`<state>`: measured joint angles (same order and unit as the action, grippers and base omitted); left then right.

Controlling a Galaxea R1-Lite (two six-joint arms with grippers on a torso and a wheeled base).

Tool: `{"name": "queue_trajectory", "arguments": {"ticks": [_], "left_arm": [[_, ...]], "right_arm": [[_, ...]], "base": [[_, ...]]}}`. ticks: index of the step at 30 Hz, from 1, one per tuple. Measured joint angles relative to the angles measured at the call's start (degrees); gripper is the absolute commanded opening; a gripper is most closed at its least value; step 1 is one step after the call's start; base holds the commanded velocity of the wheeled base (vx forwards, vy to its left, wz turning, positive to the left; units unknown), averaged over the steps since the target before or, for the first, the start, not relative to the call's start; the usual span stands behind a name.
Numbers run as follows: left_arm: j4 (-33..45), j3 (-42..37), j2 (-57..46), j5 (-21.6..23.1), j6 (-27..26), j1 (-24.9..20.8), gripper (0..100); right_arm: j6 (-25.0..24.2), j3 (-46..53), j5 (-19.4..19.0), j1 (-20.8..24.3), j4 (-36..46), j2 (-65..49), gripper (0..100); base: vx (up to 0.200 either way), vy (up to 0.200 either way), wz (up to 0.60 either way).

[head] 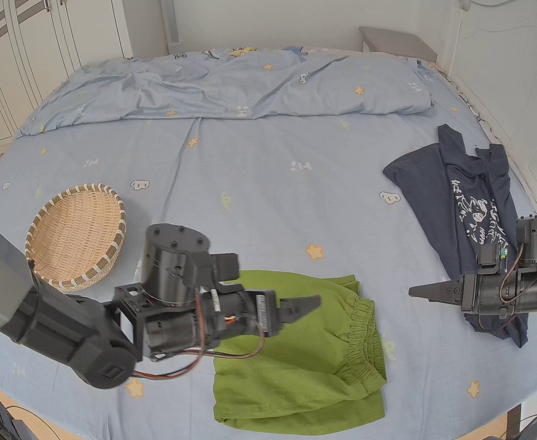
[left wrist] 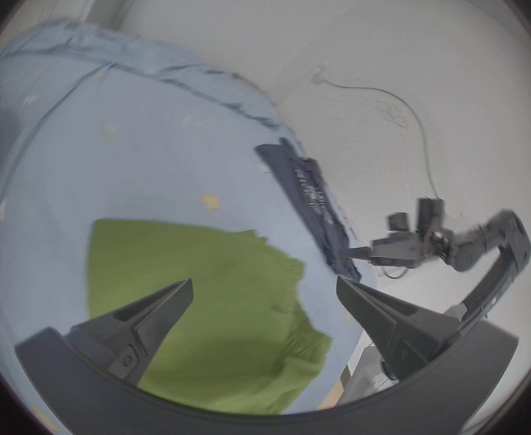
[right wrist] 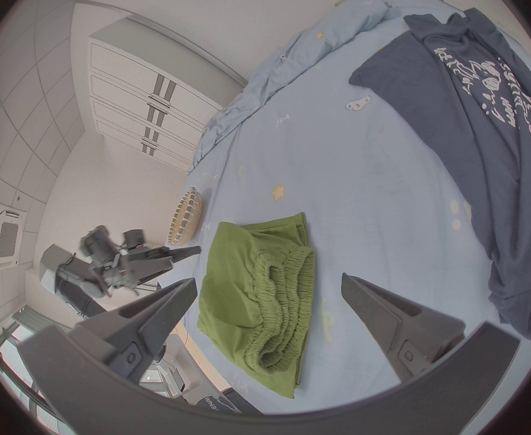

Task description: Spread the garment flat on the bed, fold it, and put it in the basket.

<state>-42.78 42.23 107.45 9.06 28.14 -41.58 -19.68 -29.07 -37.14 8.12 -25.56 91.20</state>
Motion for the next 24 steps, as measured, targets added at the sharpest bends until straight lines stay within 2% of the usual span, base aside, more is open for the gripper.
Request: {"name": "queue_trajectory", "arguments": {"ticks": [7, 11, 16, 24], "left_arm": [[3.25, -8.89, -1.9, 12.51, 3.28, 13.41, 100], [3.06, -12.25, -1.02, 14.09, 2.73, 17.41, 100], [-0.41, -13.4, 3.28, 14.36, 2.33, 18.19, 100], [-11.58, -15.23, 9.42, 15.1, 5.08, 16.2, 100]], "right_arm": [[-0.95, 0.94, -0.11, 2.68, 0.37, -4.82, 100], [-1.76, 1.38, -0.11, 4.44, 0.52, -7.79, 100], [-1.96, 1.57, -0.1, 5.08, 0.52, -9.67, 100], [-2.02, 1.71, -0.11, 5.19, 0.52, -10.72, 100]], "base": [[0.0, 0.0, 0.0], [0.0, 0.0, 0.0], [0.0, 0.0, 0.0], [0.0, 0.0, 0.0]]}}
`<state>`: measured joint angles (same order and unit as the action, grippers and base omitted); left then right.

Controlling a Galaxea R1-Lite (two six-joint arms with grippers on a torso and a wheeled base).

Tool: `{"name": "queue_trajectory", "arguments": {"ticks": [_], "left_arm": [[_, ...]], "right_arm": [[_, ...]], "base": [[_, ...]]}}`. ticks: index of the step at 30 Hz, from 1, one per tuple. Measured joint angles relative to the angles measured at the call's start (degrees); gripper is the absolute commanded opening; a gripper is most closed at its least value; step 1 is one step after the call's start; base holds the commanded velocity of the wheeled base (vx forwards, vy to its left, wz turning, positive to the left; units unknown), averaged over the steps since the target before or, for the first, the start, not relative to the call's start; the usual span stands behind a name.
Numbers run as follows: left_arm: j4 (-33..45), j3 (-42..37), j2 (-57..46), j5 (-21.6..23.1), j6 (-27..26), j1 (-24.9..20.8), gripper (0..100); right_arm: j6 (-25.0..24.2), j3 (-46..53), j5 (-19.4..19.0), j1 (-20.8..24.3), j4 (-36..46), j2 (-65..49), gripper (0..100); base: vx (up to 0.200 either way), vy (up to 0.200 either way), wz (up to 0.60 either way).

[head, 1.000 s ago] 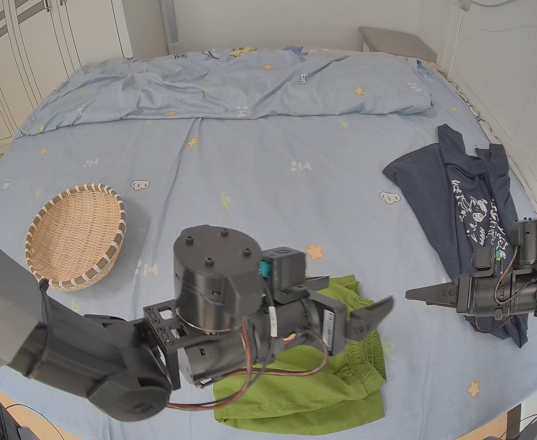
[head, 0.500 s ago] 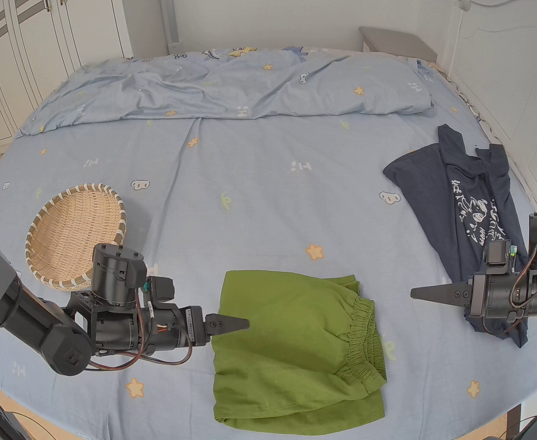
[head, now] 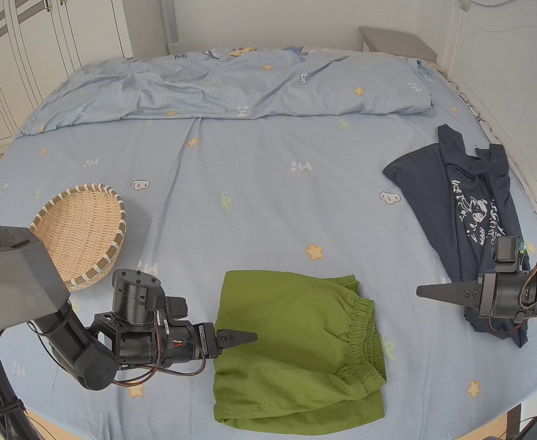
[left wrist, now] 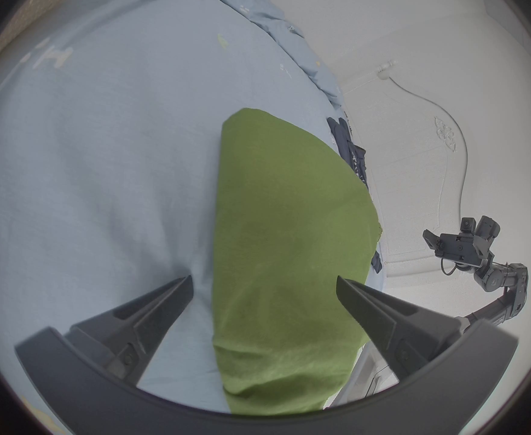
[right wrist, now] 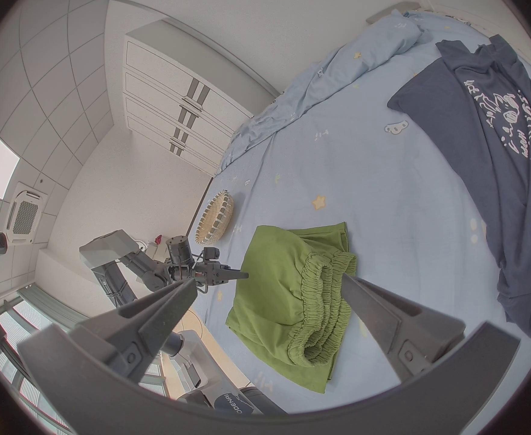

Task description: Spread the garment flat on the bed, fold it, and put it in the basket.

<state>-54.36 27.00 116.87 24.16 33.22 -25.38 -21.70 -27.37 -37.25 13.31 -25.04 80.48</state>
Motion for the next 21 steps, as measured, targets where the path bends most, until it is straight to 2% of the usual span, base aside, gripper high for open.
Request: {"name": "queue_trajectory", "arguments": {"ticks": [6, 11, 21], "left_arm": [[-5.99, -0.88, 2.67, 0.17, 1.84, -1.22, 100], [-12.56, -1.18, 4.44, 1.34, 6.35, -2.86, 100], [-13.82, -2.3, 5.25, 4.33, 7.03, -3.91, 100]], "right_arm": [[0.0, 0.11, 0.01, -0.39, -0.06, -0.02, 100], [0.2, 0.22, 0.15, -0.59, -0.39, 0.33, 100], [0.44, 0.35, 0.28, -0.74, -0.61, 1.66, 100]], "base": [[0.0, 0.0, 0.0], [0.0, 0.0, 0.0], [0.0, 0.0, 0.0]]}}
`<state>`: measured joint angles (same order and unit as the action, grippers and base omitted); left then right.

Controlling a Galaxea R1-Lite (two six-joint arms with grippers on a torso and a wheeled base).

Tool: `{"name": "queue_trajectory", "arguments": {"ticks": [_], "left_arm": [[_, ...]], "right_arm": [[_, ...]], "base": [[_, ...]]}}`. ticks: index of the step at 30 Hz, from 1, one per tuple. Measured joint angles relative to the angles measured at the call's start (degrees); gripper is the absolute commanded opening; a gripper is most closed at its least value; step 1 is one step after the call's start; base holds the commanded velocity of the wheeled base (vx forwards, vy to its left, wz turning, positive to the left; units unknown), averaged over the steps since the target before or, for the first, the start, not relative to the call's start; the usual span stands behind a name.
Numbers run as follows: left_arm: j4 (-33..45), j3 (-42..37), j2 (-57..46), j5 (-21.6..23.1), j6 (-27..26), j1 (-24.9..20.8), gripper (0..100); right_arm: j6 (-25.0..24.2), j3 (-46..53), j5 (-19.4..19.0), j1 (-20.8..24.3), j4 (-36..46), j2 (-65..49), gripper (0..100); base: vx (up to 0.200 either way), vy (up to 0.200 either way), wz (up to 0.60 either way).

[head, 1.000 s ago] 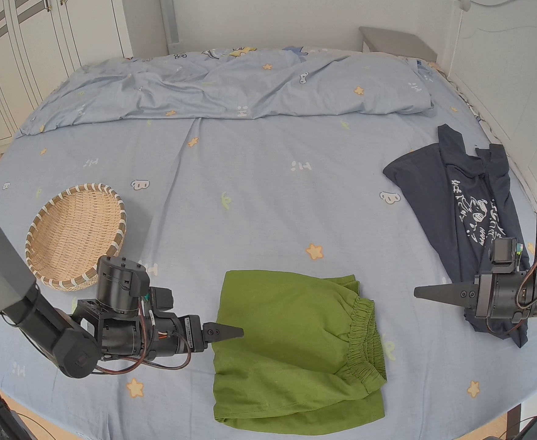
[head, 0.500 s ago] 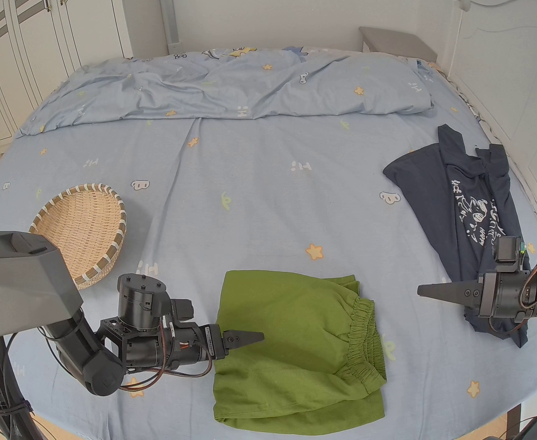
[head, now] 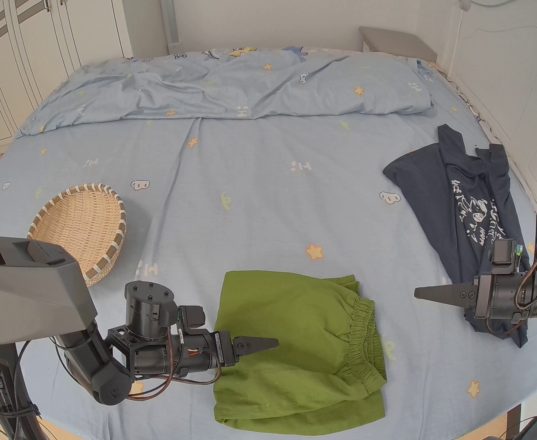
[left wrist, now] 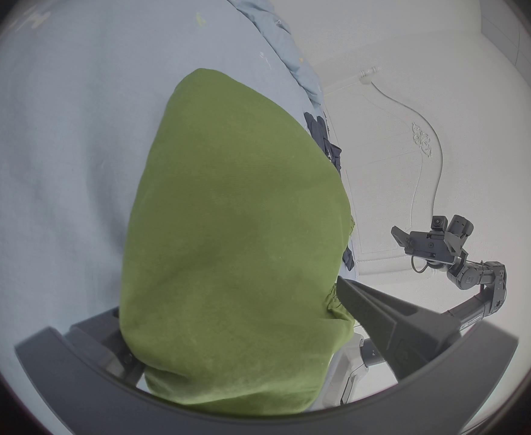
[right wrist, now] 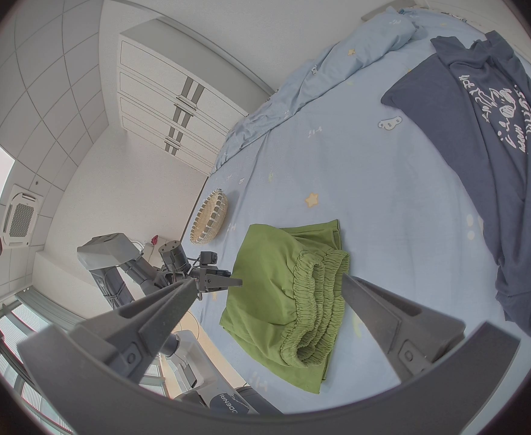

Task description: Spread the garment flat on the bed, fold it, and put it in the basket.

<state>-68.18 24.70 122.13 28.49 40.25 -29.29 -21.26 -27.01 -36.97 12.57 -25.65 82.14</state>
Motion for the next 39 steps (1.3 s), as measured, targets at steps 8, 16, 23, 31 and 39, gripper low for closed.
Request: {"name": "queue_trajectory", "arguments": {"ticks": [8, 16, 23, 31, 39], "left_arm": [[0.17, -0.06, -0.35, 0.11, 0.46, 0.38, 0], [1.23, 0.66, -6.83, 5.5, 7.36, 2.6, 0], [8.3, 3.22, -12.25, 6.6, 8.5, 5.6, 0], [25.16, 8.4, -19.26, 12.64, 8.39, 7.3, 0], [35.97, 13.99, -23.87, 16.88, 1.51, 11.91, 0]], "right_arm": [[-0.04, -0.02, 0.02, -0.06, -0.02, 0.2, 100], [-0.2, -0.1, 0.16, -0.06, -0.21, 0.27, 100], [-0.24, -0.18, 0.27, -0.23, -0.24, 0.27, 100], [-0.24, -0.21, 0.27, -0.28, -0.27, 0.27, 100], [-0.27, -0.24, 0.27, -0.33, -0.24, 0.29, 100]], "base": [[0.0, 0.0, 0.0], [0.0, 0.0, 0.0], [0.0, 0.0, 0.0], [0.0, 0.0, 0.0], [0.0, 0.025, 0.0]]}}
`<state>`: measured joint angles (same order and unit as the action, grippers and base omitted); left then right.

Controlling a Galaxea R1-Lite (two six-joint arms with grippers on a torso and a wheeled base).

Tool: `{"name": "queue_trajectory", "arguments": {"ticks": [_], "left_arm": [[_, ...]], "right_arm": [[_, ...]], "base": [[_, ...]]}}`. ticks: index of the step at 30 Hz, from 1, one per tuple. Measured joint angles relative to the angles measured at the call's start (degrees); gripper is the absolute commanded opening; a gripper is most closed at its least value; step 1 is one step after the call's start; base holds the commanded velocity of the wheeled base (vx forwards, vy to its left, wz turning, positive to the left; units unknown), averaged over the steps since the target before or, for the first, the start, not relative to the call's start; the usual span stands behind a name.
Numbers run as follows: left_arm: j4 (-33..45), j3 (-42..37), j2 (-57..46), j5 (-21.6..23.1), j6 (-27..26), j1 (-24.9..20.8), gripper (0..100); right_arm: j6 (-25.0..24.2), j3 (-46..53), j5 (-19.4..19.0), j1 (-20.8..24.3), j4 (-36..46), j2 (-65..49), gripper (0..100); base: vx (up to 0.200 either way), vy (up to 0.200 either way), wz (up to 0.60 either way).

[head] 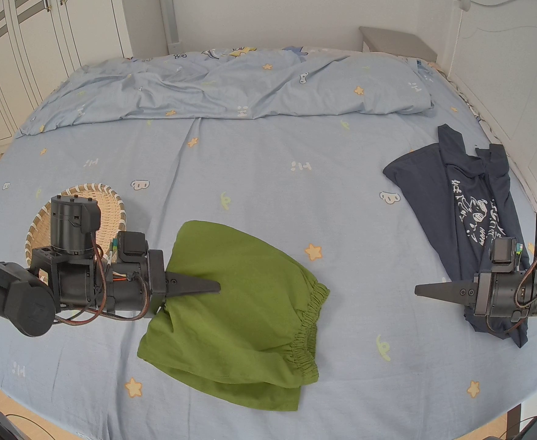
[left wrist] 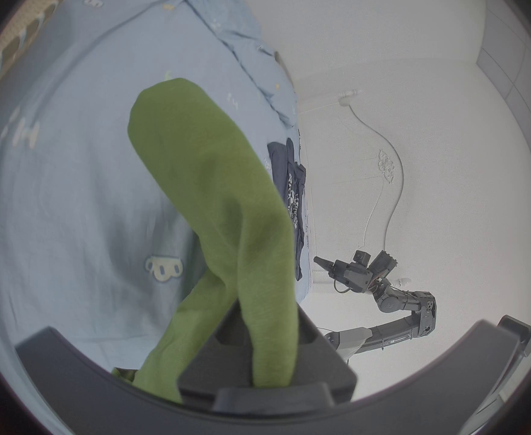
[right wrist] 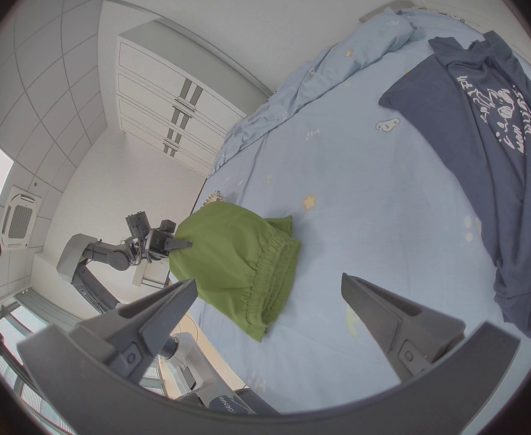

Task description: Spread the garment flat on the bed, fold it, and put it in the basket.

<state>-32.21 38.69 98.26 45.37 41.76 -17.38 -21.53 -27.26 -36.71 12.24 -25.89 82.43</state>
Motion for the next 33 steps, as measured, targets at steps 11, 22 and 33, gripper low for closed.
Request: {"name": "queue_trajectory", "arguments": {"ticks": [11, 22, 33], "left_arm": [[0.88, 1.62, -1.79, 0.15, -1.18, 1.54, 0], [0.87, 1.52, -1.9, 0.15, -1.26, 1.23, 0], [1.15, 0.74, -1.89, 0.22, -3.91, 0.22, 0]], "right_arm": [[0.07, 0.0, 0.0, 0.02, 0.0, 0.0, 100], [0.11, 0.0, 0.01, 0.07, 0.0, 0.06, 100], [0.34, 0.15, 0.01, 0.6, 0.04, 0.28, 100]], "base": [[0.0, 0.2, 0.0], [0.0, 0.2, 0.0], [0.0, 0.127, 0.0]]}}
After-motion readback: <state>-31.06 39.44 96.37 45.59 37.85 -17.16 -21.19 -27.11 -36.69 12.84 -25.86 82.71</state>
